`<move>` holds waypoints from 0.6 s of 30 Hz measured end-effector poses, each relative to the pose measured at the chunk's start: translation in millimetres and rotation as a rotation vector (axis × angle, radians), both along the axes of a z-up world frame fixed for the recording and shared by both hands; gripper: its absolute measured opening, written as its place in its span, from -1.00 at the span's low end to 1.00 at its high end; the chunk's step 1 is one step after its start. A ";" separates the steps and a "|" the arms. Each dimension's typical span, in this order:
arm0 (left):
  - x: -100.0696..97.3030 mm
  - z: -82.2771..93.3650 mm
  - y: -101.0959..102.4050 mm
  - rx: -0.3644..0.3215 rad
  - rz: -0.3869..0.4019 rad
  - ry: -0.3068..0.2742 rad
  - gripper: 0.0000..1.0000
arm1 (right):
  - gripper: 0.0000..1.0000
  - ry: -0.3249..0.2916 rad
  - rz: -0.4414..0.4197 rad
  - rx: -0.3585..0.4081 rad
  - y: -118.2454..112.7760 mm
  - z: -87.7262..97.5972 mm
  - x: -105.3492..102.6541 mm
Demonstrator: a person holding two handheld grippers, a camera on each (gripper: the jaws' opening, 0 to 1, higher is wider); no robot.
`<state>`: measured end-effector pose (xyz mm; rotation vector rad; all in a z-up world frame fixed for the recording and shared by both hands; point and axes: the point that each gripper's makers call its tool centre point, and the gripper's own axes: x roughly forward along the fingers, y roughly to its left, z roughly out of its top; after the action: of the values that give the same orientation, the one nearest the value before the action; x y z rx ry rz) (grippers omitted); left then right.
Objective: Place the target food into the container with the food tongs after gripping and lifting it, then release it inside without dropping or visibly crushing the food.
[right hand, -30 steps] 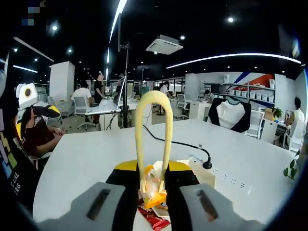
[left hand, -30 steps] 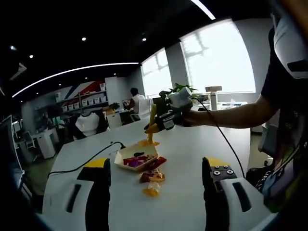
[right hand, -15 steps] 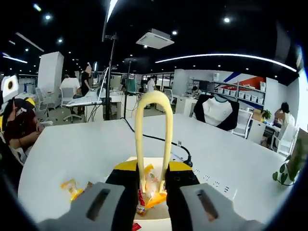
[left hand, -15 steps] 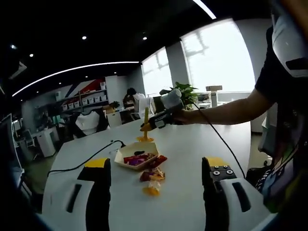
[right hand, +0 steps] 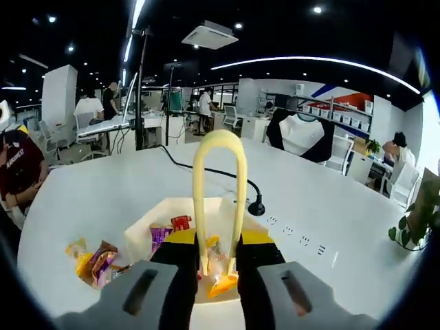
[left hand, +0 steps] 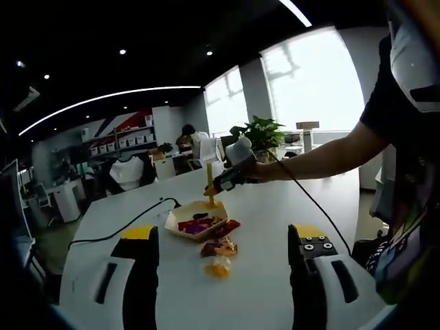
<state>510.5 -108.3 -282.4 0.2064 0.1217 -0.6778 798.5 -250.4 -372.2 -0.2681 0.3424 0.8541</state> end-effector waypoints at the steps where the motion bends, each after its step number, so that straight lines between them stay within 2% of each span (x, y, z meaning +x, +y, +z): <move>1: 0.0 0.1 -0.6 0.000 -0.002 0.000 0.63 | -0.70 0.000 -0.001 0.001 0.0 -0.1 0.2; 4: -0.5 1.6 -1.8 -0.004 -0.004 -0.004 0.63 | -0.69 0.001 -0.004 -0.011 -0.4 -2.8 0.5; 10: -1.4 3.4 -0.9 -0.009 0.003 -0.008 0.63 | -0.61 0.018 -0.034 0.041 -1.5 1.5 -0.6; 18: -3.4 1.8 -2.0 -0.003 -0.001 -0.006 0.63 | -0.60 0.018 -0.015 0.064 5.0 15.3 -21.2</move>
<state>507.1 -110.4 -280.7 0.2055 0.1150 -0.6785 777.3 -245.4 -356.9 -0.1984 0.3325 0.8511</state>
